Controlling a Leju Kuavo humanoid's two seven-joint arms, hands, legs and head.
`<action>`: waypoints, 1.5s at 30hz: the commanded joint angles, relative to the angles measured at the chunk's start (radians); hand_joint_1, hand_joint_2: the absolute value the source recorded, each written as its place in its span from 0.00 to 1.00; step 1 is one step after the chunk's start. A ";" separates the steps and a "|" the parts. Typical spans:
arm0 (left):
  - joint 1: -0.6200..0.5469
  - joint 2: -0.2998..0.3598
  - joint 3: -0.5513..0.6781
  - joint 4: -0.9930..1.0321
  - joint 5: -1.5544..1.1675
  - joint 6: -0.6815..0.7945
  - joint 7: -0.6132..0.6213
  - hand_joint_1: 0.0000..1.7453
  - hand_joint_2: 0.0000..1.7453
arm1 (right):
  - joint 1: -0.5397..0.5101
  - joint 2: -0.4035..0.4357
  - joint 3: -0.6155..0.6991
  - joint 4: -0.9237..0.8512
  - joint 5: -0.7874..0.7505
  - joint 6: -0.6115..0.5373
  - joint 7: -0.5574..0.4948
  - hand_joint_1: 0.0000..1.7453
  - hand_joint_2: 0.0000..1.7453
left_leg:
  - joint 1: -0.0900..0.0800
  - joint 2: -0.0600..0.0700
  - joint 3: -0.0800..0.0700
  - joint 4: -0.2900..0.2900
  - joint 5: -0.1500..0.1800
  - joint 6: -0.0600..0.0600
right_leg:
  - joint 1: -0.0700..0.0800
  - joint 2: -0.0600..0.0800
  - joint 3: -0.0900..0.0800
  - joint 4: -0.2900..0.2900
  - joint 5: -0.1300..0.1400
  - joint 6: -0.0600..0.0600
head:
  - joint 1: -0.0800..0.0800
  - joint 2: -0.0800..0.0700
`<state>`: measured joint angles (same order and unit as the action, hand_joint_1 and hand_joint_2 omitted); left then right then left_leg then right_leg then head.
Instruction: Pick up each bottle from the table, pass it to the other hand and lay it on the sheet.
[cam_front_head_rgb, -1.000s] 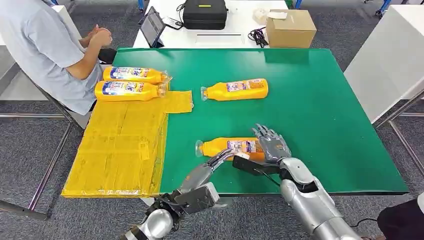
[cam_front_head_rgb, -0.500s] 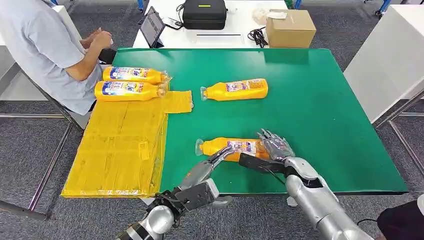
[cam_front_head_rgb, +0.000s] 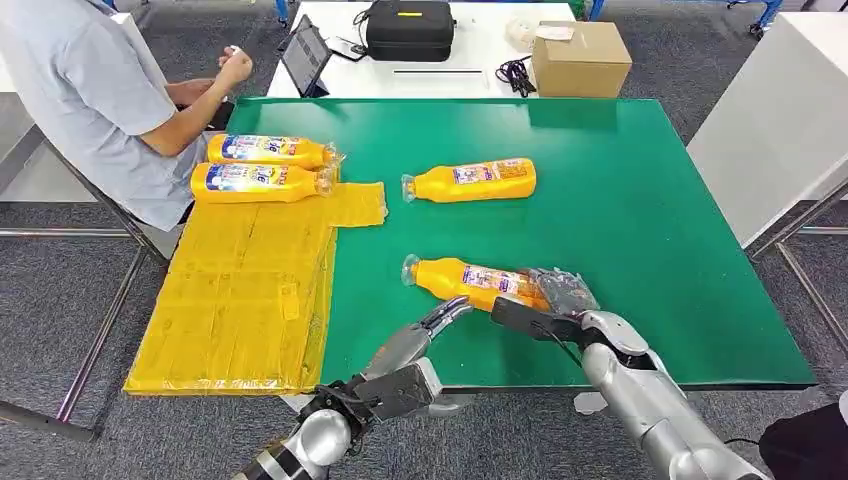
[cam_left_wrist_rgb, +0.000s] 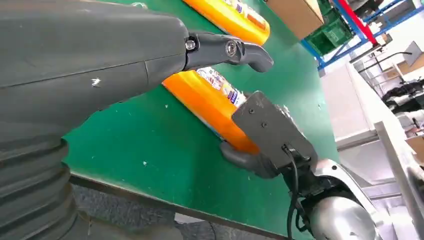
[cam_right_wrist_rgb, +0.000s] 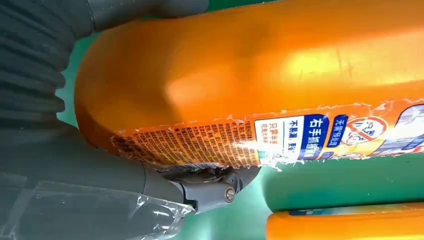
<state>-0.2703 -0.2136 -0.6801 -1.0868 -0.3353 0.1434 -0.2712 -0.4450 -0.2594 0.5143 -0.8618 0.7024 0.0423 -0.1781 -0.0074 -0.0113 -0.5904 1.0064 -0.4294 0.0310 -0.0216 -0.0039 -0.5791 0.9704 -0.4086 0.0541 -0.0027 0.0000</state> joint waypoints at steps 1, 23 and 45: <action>-0.061 0.008 -0.044 0.086 0.023 -0.003 -0.021 0.00 1.00 | 0.015 0.000 -0.018 0.110 -0.093 0.056 -0.060 1.00 1.00 | 0.002 -0.002 0.002 -0.001 0.000 -0.002 | 0.002 -0.003 0.004 -0.002 0.000 -0.003 | 0.000 0.000; 0.120 -0.047 0.199 -0.138 0.727 0.389 -0.330 0.00 1.00 | 0.340 0.239 -0.206 -0.463 -0.405 -0.135 -0.210 1.00 1.00 | 0.003 0.001 -0.004 -0.001 -0.002 -0.002 | 0.003 0.001 -0.004 0.001 -0.001 -0.002 | 0.000 0.000; 0.061 0.038 0.041 0.007 0.916 -0.328 -0.161 0.00 1.00 | 0.221 0.216 -0.046 -0.273 -0.528 0.170 -0.360 1.00 1.00 | 0.001 0.002 -0.005 -0.002 0.000 -0.001 | 0.001 0.002 -0.005 -0.001 0.000 -0.002 | 0.000 0.000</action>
<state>-0.1239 -0.2495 -0.5402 -1.2157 0.5962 0.0425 -0.4700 -0.1109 -0.0130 0.3640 -1.3557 0.1675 0.0707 -0.4818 -0.0068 -0.0114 -0.5991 1.0055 -0.4295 0.0309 -0.0213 -0.0039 -0.5871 0.9709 -0.4089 0.0538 -0.0027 0.0000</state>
